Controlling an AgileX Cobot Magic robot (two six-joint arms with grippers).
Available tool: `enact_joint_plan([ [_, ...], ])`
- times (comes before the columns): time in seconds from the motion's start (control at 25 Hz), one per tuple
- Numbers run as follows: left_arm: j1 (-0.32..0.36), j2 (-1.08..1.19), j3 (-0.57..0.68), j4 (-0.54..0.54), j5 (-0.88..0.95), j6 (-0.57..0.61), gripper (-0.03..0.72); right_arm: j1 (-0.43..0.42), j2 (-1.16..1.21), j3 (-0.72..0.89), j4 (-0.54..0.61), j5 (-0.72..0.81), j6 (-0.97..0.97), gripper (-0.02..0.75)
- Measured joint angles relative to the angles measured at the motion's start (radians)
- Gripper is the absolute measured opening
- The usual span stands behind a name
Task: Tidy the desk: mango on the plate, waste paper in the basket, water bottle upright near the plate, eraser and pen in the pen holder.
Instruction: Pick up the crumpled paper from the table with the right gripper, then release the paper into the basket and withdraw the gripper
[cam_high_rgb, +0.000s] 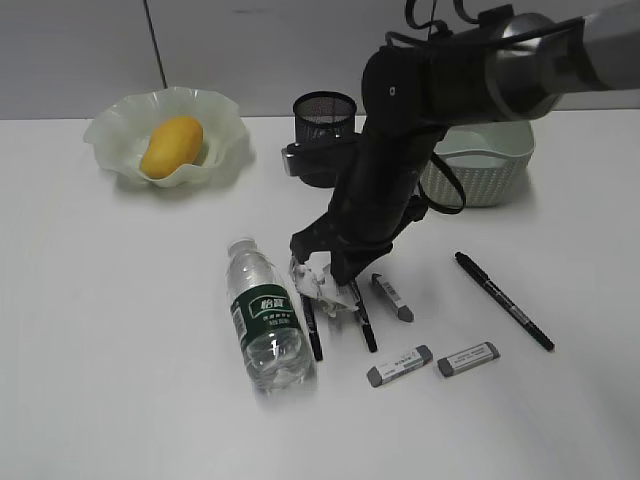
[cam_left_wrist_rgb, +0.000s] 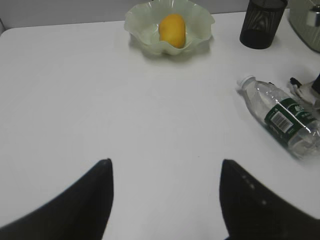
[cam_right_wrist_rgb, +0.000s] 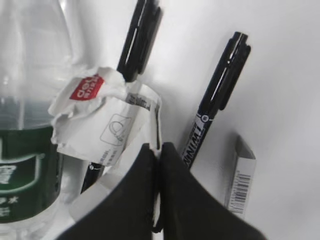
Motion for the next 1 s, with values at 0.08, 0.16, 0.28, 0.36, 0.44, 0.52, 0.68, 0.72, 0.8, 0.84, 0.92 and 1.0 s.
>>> enact_joint_plan([
  [0.08, 0.000, 0.000, 0.000, 0.000, 0.000, 0.000, 0.508, 0.000, -0.030, 0.000, -0.003, -0.001, 0.000, 0.014],
  [0.16, 0.000, 0.000, 0.000, 0.000, 0.000, 0.000, 0.508, 0.000, -0.068, 0.000, -0.012, -0.001, 0.000, 0.014],
  [0.28, 0.000, 0.000, 0.000, 0.000, 0.000, 0.000, 0.508, 0.000, -0.119, 0.000, -0.040, -0.003, 0.000, 0.014],
  [0.36, 0.000, 0.000, 0.000, 0.000, 0.000, -0.001, 0.508, 0.000, -0.145, -0.009, -0.083, -0.002, 0.002, 0.014],
  [0.44, 0.000, 0.000, 0.000, 0.000, 0.000, -0.001, 0.508, 0.000, -0.167, -0.029, -0.146, -0.002, 0.018, 0.014],
  [0.52, 0.000, 0.000, 0.000, 0.000, 0.000, -0.001, 0.508, 0.000, -0.179, -0.058, -0.201, 0.005, 0.044, 0.014],
  [0.68, 0.000, 0.000, 0.000, 0.000, 0.000, -0.001, 0.508, 0.000, -0.181, -0.157, -0.319, 0.023, 0.071, 0.014],
  [0.72, 0.000, 0.000, 0.000, 0.000, 0.000, -0.001, 0.508, 0.000, -0.181, -0.186, -0.356, 0.027, 0.078, 0.014],
  [0.8, 0.000, 0.000, 0.000, 0.000, -0.001, -0.001, 0.508, -0.008, -0.181, -0.235, -0.425, 0.033, 0.101, 0.014],
  [0.84, 0.000, 0.000, 0.000, 0.000, -0.001, -0.001, 0.508, -0.014, -0.181, -0.259, -0.454, 0.034, 0.110, 0.014],
  [0.92, 0.000, 0.000, 0.000, 0.000, -0.001, -0.001, 0.508, -0.041, -0.181, -0.299, -0.477, 0.034, 0.122, 0.014],
  [1.0, 0.000, 0.000, 0.000, 0.000, -0.001, -0.001, 0.508, -0.084, -0.181, -0.331, -0.476, 0.034, 0.129, 0.014],
])
